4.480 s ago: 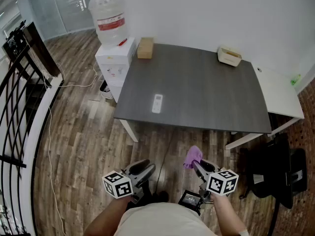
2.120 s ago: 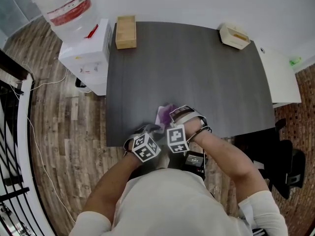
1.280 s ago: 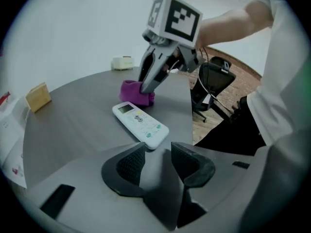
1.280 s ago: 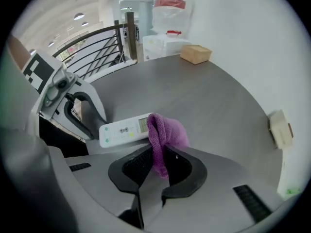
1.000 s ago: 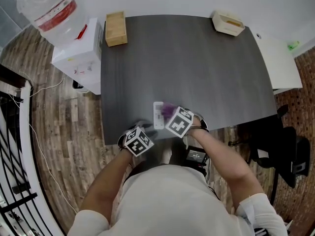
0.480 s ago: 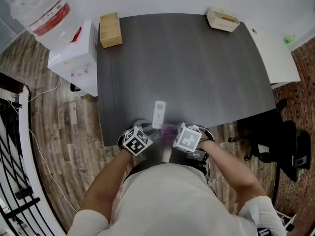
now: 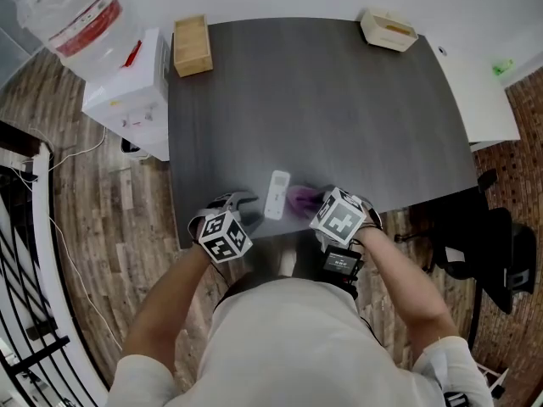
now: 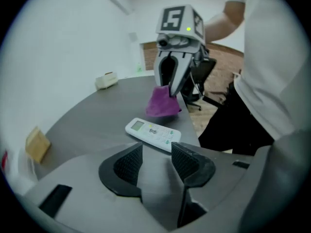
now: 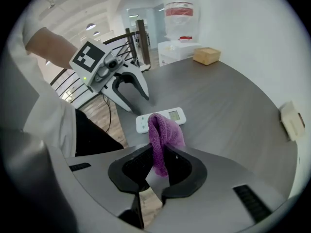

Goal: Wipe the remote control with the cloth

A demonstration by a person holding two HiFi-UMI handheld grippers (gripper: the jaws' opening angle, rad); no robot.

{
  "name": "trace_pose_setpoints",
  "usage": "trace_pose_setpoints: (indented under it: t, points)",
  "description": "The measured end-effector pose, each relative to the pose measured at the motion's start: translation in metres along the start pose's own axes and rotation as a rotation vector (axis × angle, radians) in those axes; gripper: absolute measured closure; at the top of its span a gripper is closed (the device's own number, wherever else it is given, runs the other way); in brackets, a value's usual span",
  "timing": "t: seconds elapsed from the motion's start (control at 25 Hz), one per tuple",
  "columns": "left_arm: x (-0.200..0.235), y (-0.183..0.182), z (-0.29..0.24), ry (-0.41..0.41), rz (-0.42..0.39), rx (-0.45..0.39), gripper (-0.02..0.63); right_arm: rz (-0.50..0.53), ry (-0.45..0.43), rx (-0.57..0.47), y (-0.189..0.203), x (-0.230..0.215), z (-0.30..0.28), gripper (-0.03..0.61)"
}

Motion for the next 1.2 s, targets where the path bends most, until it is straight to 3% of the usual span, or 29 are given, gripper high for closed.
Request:
trace_pose_setpoints:
  t: [0.12, 0.24, 0.36, 0.48, 0.56, 0.6, 0.64, 0.8, 0.92, 1.04, 1.2]
  points:
    - [0.02, -0.011, -0.005, 0.066, -0.371, 0.033, 0.407, -0.062, 0.017, -0.033, 0.006, -0.008, 0.001, 0.506]
    - [0.023, -0.018, -0.022, 0.184, -0.737, 0.089, 0.359, -0.095, 0.03, -0.046, 0.013, -0.01, 0.004, 0.505]
    - [0.011, -0.019, -0.042, 0.311, -1.049, 0.127, 0.333, -0.135, 0.02, -0.05, 0.022, -0.006, 0.007, 0.505]
    - [-0.007, -0.022, -0.056, 0.416, -1.233, 0.128, 0.327, -0.14, 0.009, -0.058, 0.031, -0.004, 0.009, 0.506]
    - [-0.016, -0.024, -0.063, 0.465, -1.261, 0.149, 0.327, -0.148, 0.004, -0.062, 0.039, -0.004, 0.009, 0.506]
    - [-0.017, -0.025, -0.065, 0.473, -1.222, 0.173, 0.327, -0.157, 0.002, -0.065, 0.043, -0.005, 0.008, 0.505]
    - [-0.015, -0.028, -0.068, 0.463, -1.129, 0.203, 0.327, -0.169, 0.002, -0.067, 0.047, -0.007, 0.008, 0.505]
    - [0.002, -0.037, -0.078, 0.273, -0.47, 0.384, 0.327, -0.233, 0.033, -0.086, 0.053, -0.014, 0.009, 0.505]
    - [0.007, -0.038, -0.077, 0.16, -0.076, 0.458, 0.327, -0.266, 0.081, -0.1, 0.045, -0.019, 0.004, 0.505]
    - [0.006, -0.033, -0.071, 0.108, 0.112, 0.468, 0.328, -0.281, 0.073, -0.14, 0.026, -0.01, -0.011, 0.506]
    - [-0.006, -0.021, -0.058, 0.126, 0.187, 0.475, 0.328, -0.292, 0.104, -0.169, 0.011, -0.016, -0.024, 0.506]
Point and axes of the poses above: the fingertips, and each gripper's own axes: z backward along the fingers, x to its left, y out of its underside, the point moved 3 cm from there along z, backward along the fingers, and after that the axes turned 10 degrees about -y, right-handed, at the moved point
